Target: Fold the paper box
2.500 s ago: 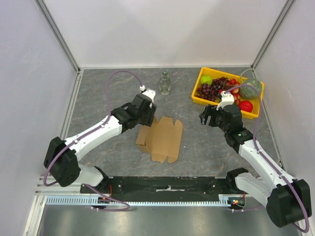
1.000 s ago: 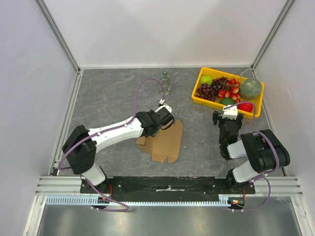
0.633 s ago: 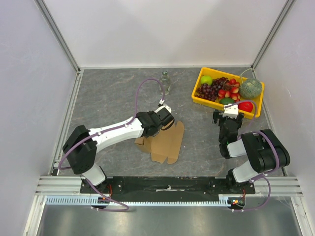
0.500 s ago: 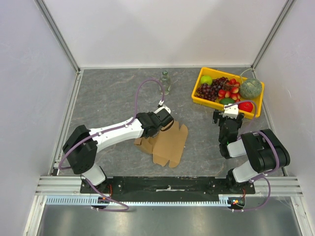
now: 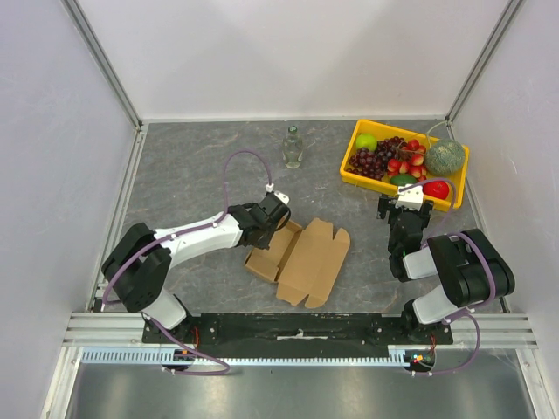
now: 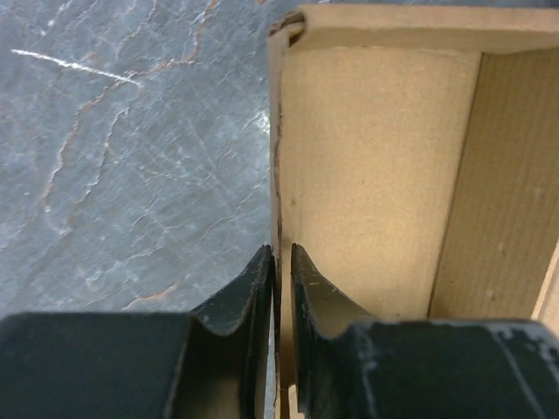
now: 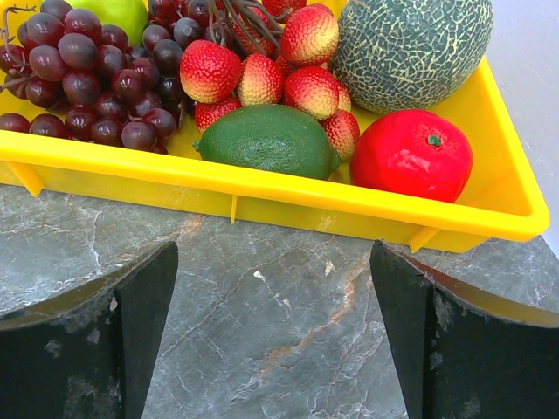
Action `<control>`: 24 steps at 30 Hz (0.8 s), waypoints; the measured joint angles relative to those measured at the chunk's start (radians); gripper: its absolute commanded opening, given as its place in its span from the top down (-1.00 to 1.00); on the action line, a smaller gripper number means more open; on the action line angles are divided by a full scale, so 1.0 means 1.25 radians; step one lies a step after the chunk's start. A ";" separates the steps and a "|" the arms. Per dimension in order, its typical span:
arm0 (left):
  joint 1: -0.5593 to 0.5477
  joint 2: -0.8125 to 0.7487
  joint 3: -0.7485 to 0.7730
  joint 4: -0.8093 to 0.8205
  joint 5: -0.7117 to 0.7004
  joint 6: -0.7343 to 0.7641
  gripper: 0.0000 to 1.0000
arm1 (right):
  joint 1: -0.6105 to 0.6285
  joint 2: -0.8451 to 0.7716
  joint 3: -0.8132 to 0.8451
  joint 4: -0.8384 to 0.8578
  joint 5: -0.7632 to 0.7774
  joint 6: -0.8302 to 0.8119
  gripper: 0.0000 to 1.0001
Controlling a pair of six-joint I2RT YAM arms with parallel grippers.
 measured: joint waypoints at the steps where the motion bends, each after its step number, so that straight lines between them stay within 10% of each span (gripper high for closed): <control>1: 0.005 0.000 -0.003 0.009 0.010 -0.006 0.60 | 0.000 0.000 0.000 0.000 0.000 0.000 -0.96; 24: 0.022 0.000 -0.057 0.112 0.090 -0.120 0.64 | 0.000 0.000 0.000 -0.001 0.000 0.000 -0.96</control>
